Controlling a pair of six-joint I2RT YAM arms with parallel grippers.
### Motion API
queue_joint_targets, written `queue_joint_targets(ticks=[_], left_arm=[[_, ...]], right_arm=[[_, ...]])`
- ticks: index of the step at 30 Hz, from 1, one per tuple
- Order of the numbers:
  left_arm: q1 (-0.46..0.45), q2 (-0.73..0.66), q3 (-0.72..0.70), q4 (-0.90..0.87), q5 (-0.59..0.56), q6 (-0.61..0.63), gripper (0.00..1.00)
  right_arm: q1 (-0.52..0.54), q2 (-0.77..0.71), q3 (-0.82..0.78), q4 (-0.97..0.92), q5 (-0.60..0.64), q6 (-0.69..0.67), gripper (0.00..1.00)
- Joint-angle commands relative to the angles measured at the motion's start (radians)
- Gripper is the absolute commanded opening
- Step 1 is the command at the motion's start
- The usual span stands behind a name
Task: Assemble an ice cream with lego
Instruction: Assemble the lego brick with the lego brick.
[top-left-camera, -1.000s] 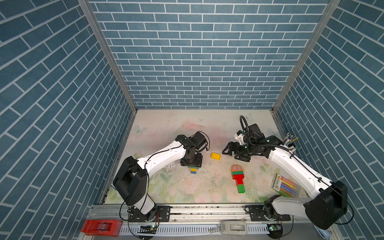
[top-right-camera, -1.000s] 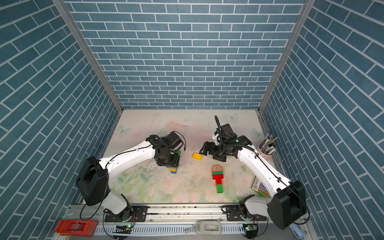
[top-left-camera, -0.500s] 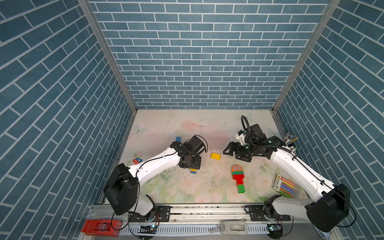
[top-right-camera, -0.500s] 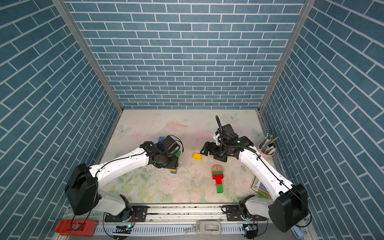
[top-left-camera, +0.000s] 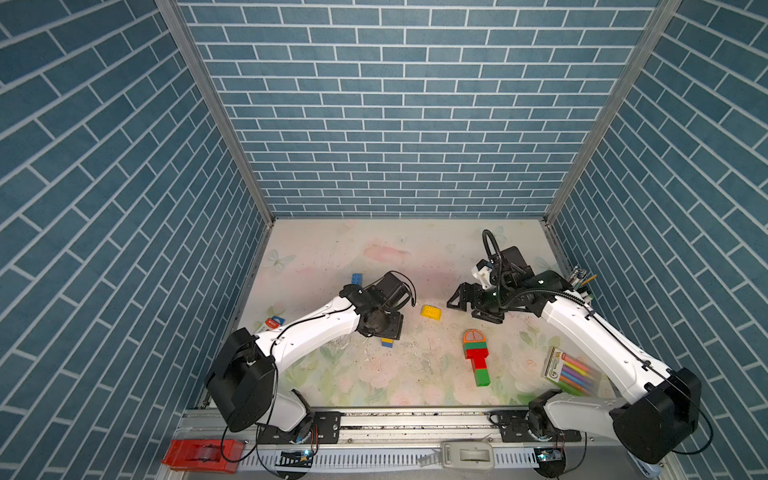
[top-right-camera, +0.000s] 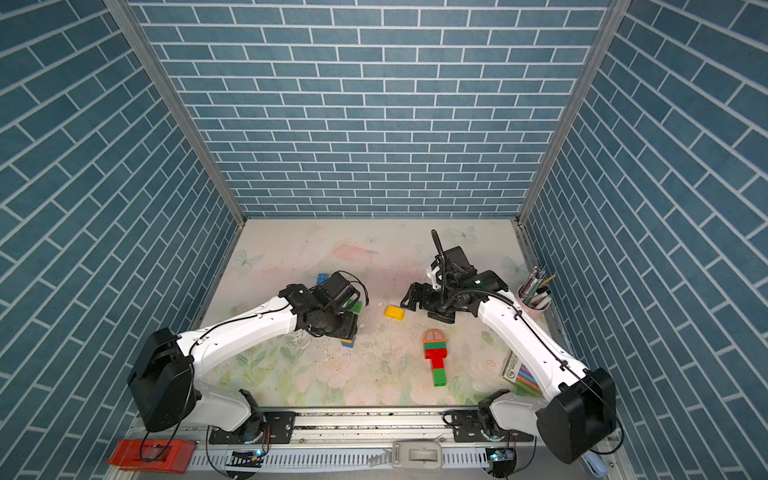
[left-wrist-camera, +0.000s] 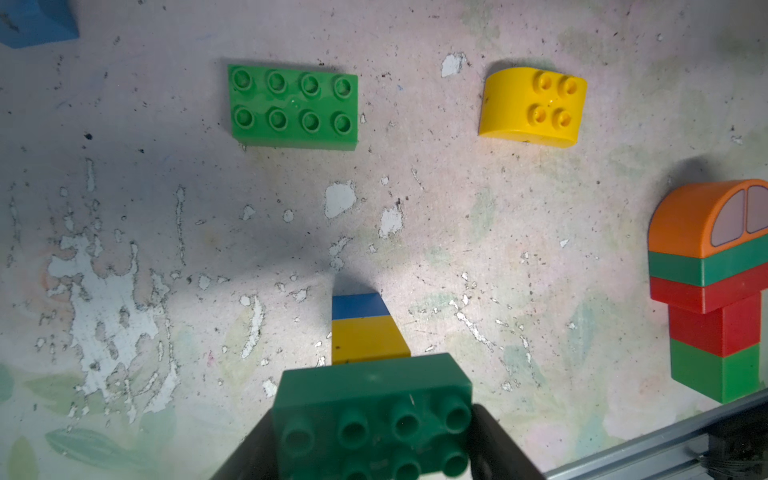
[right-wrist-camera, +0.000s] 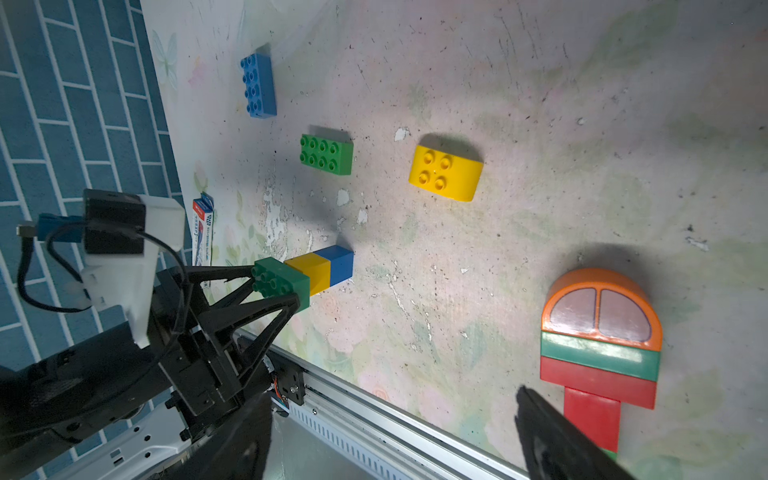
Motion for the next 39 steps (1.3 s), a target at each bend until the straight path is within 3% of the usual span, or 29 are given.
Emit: queue_joint_targets(ticks=[1,16,27,39], left_arm=[[-0.01,0.06,-0.009,-0.167,0.064,0.027,0.0],[-0.003,0.037,0.05,-0.167,-0.019,-0.01,0.0],[-0.003,0.012,0.054,-0.133,0.018,-0.046,0.0],[-0.003,-0.038,0.056,-0.126,-0.042,-0.12,0.0]], right_arm=[[0.004,0.011,0.038,-0.028,0.013,-0.024,0.92],[0.004,0.008,0.033,-0.028,0.019,-0.023,0.92],[0.004,0.006,0.028,-0.026,0.019,-0.02,0.92],[0.004,0.009,0.026,-0.022,0.019,-0.019,0.92]])
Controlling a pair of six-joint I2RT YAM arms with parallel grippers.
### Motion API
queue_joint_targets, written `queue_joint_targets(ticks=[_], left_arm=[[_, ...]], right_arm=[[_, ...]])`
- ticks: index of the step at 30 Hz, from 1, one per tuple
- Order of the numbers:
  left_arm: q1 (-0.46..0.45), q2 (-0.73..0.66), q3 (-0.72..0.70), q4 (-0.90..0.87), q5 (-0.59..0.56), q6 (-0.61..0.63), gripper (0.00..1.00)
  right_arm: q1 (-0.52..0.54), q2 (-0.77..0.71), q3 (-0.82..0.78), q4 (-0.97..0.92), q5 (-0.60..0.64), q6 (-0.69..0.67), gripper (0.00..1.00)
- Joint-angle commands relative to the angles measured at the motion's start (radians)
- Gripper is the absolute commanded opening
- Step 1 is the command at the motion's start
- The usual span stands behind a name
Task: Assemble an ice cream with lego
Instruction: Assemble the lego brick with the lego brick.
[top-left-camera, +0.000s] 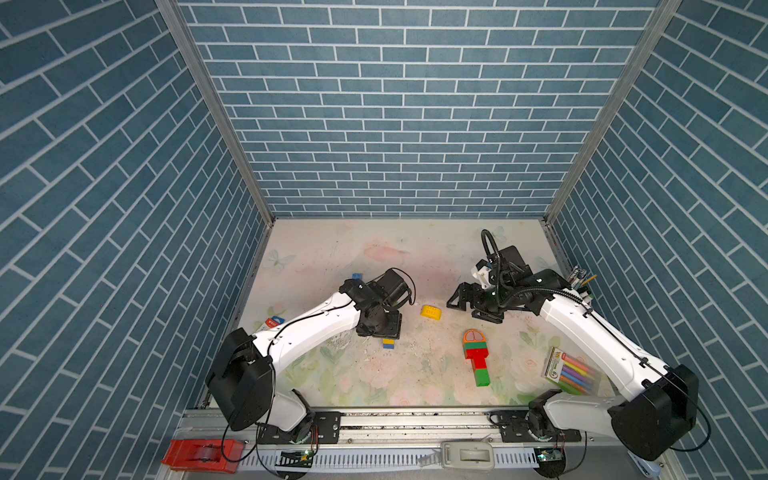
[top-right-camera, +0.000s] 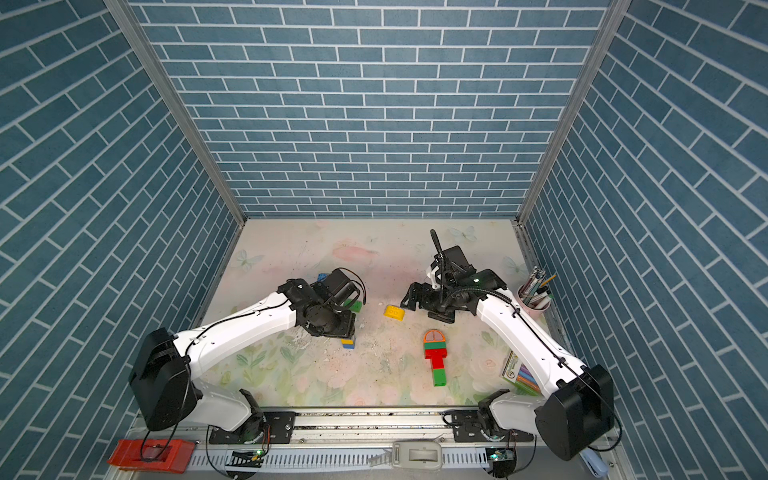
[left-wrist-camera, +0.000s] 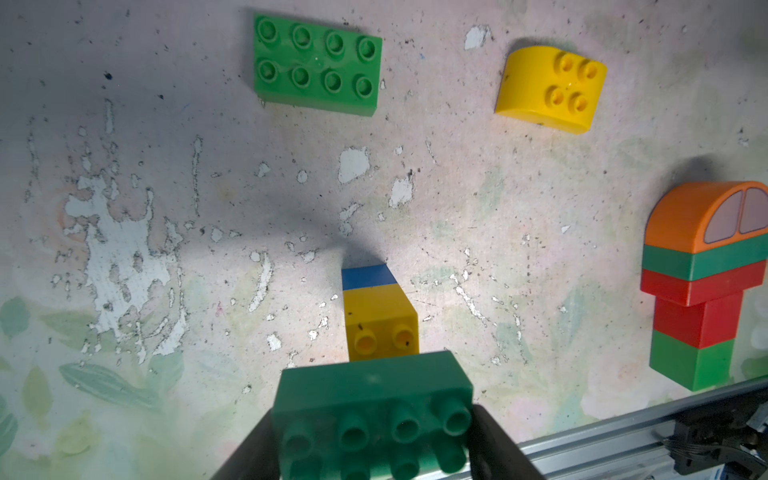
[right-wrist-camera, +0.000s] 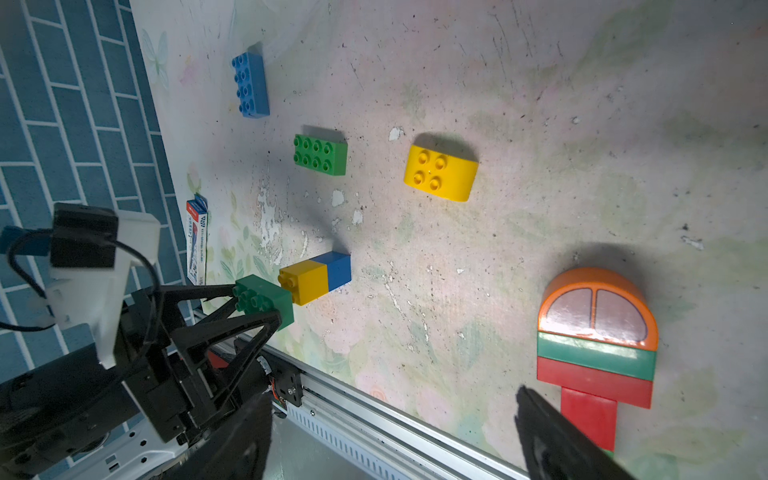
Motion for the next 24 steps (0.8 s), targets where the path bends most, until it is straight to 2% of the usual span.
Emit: queue_joint_targets(ticks=[1,9,24], left_arm=[[-0.003,-0.019,-0.003,-0.009,-0.028,-0.024,0.0],[-0.004,-0.007,-0.028,0.043,0.004,-0.07,0.0],[-0.009,0.039,-0.028,0.045,-0.003,-0.039,0.0]], right_arm=[[0.004,0.0,0.02,-0.018,0.013,-0.019,0.92],[0.002,-0.001,0.016,-0.018,0.013,-0.017,0.92],[0.004,-0.001,0.015,-0.021,0.014,-0.017,0.92]])
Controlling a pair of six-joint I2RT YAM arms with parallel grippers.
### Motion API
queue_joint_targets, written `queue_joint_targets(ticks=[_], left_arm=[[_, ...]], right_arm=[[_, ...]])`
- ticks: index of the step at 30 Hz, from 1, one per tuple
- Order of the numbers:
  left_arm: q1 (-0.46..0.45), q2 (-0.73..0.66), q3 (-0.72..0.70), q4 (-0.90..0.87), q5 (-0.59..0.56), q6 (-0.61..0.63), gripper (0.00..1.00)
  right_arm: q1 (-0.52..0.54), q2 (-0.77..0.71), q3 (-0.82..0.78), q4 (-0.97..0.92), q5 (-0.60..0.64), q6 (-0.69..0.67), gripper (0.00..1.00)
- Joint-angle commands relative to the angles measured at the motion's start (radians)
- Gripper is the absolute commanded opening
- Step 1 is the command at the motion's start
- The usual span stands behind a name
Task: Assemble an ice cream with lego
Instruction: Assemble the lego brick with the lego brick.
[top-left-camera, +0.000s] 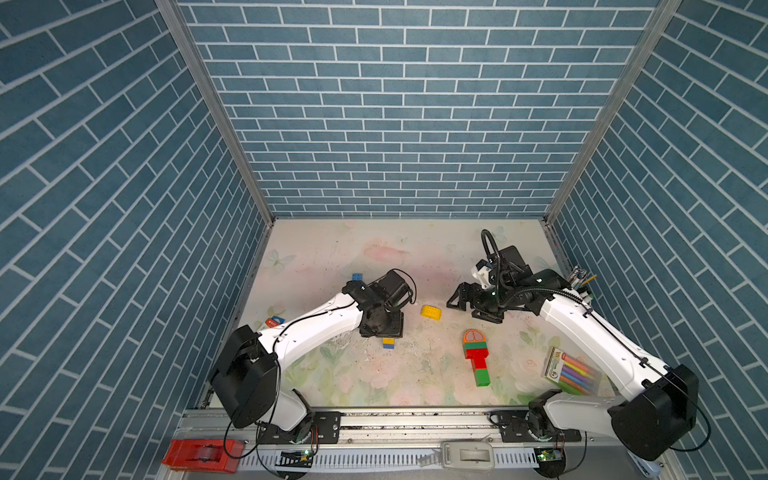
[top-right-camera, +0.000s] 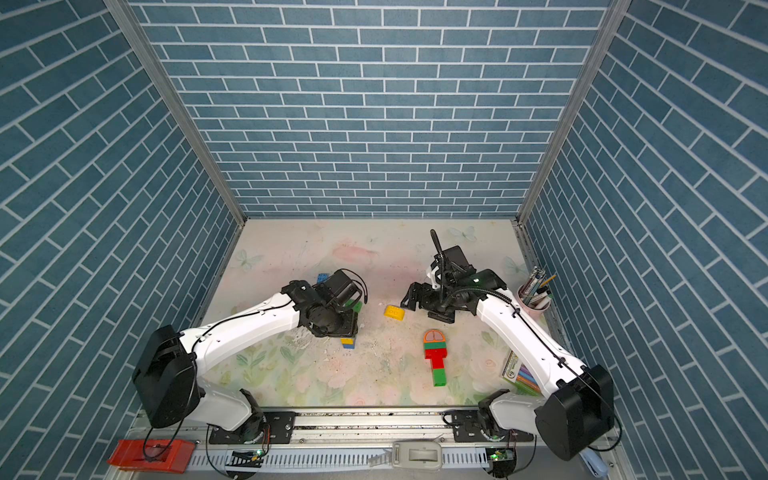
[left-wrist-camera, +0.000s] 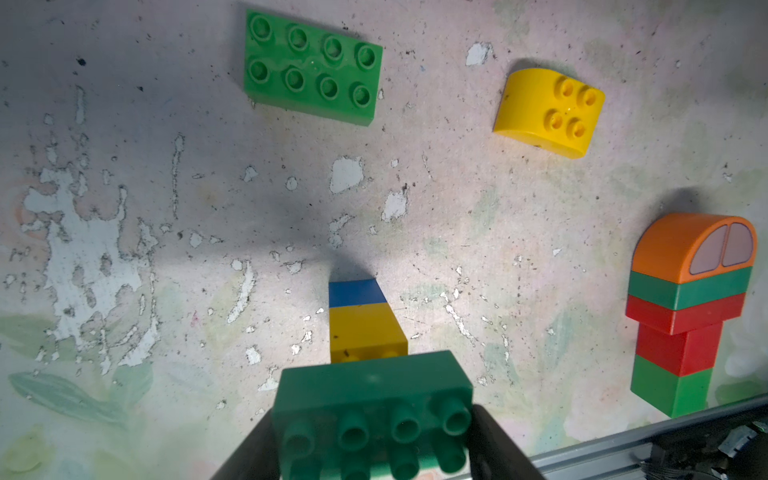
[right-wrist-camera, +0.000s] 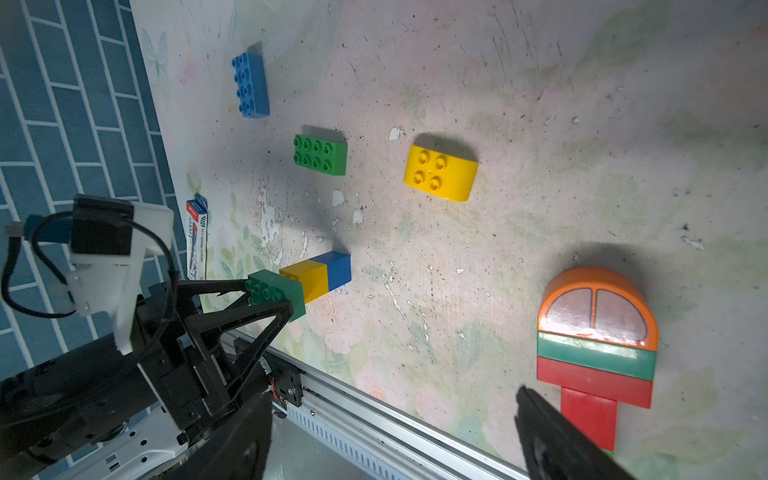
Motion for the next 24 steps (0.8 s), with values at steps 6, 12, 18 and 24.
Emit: queue_joint_targets(ticks=[6,12,18,24], left_arm=[[-0.008,0.02,-0.001,-0.03,-0.034,0.032,0.0],[-0.01,0.037,-0.007,-0.017,-0.025,0.03,0.0],[-0.018,0.038,-0.04,-0.003,-0.022,0.017,0.0],[-0.035,0.073,-0.046,-0.049,-0.026,0.006,0.0]], right_arm=[[0.004,0.007,0.015,-0.013,0.013,-0.016,0.92],[0.003,0.01,0.02,-0.017,0.013,-0.016,0.92],[0.003,0.011,0.022,-0.023,0.014,-0.016,0.92],[0.004,0.016,0.024,-0.026,0.013,-0.017,0.92]])
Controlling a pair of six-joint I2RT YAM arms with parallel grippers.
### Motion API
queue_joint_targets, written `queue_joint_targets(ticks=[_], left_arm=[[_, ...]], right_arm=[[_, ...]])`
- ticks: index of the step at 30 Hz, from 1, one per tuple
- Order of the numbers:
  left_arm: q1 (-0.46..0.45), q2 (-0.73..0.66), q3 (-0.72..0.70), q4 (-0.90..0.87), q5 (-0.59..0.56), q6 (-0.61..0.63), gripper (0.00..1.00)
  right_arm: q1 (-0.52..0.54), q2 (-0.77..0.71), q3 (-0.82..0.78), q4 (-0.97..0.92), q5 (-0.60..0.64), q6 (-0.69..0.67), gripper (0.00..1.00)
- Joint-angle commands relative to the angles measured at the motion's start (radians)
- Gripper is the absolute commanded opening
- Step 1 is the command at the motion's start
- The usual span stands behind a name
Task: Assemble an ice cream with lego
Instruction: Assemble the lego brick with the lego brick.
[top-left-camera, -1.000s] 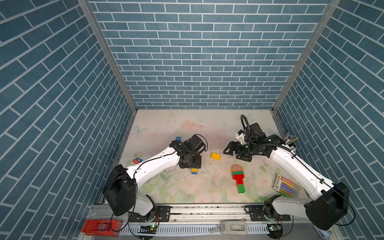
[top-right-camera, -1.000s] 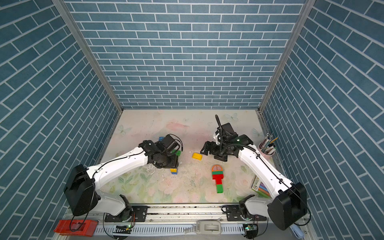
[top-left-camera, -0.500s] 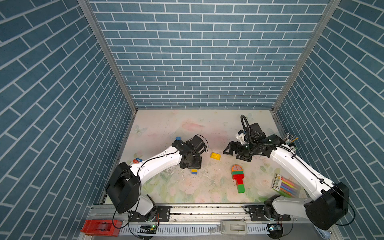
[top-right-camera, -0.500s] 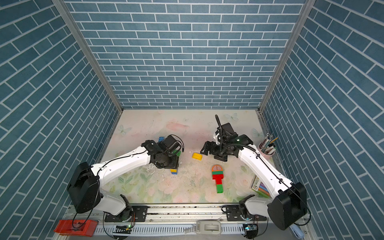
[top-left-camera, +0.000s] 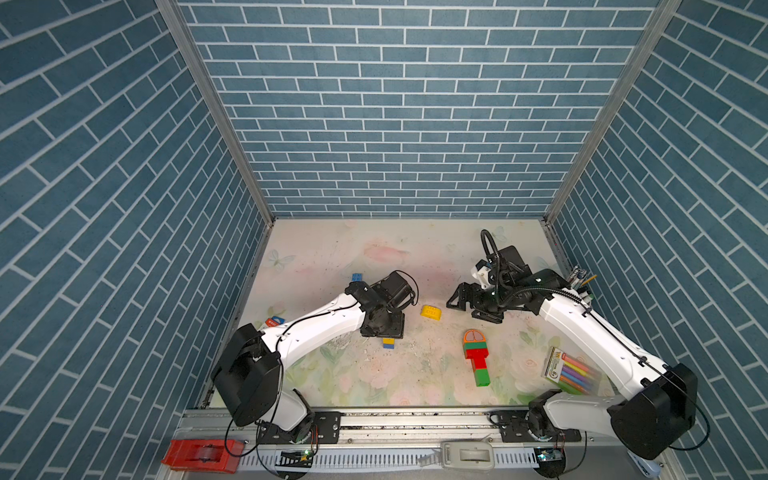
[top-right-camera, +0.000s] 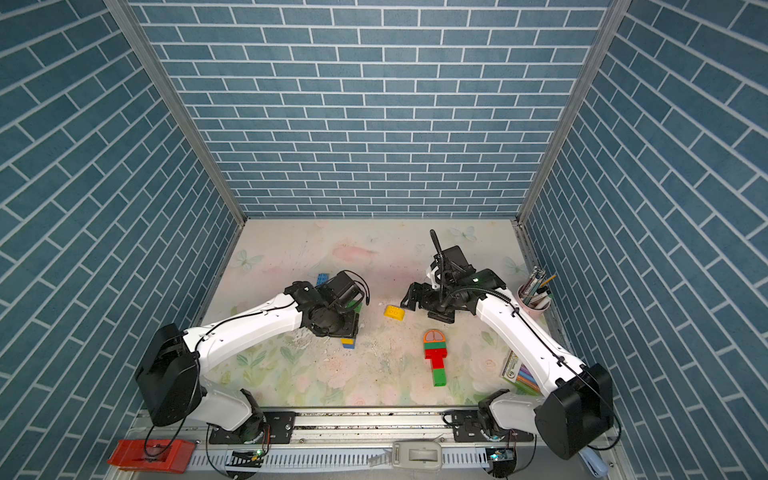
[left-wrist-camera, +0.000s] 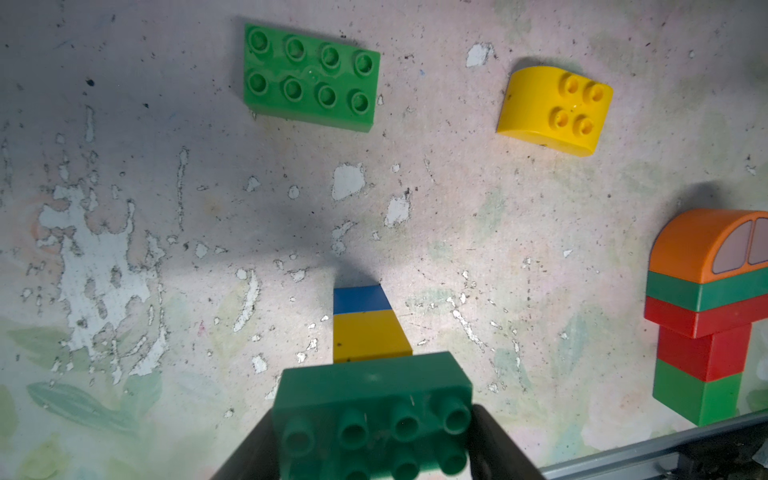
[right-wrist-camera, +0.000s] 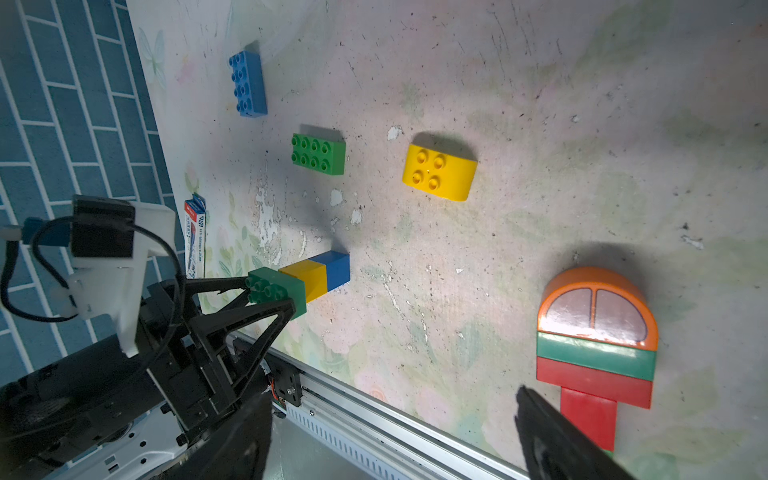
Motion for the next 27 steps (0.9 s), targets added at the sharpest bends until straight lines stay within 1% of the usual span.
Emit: queue_joint_targets(ticks=[1,5,8,12,17,22,25,27], left_arm=[[-0.016,0.069,-0.041,-0.071,0.01,-0.015,0.0],[-0.017,0.077,-0.037,-0.085,0.027,-0.035,0.0],[-0.016,0.055,-0.043,-0.095,0.028,-0.035,0.0],[-0.018,-0.002,-0.096,-0.031,0.037,-0.014,0.0],[-0.028,0.008,-0.127,-0.001,0.019,0.018,0.0],[-0.038,0.04,-0.113,-0.001,-0.011,0.05,0.0],[-0.037,0.07,-0.112,-0.02,0.042,0.062,0.0],[-0.034,0.097,-0.069,-0.084,0.073,0.067,0.0]], right_arm=[[0.003,0.013,0.026,-0.026,0.013,-0.017,0.92],[0.003,0.021,0.036,-0.031,0.013,-0.021,0.92],[0.003,0.018,0.04,-0.037,0.014,-0.022,0.92],[0.002,0.009,0.033,-0.04,0.016,-0.022,0.92],[0.002,0.011,0.037,-0.044,0.016,-0.023,0.92],[0.002,0.016,0.049,-0.054,0.014,-0.03,0.92],[0.002,0.018,0.065,-0.076,0.019,-0.042,0.92],[0.002,0.017,0.071,-0.089,0.022,-0.044,0.92]])
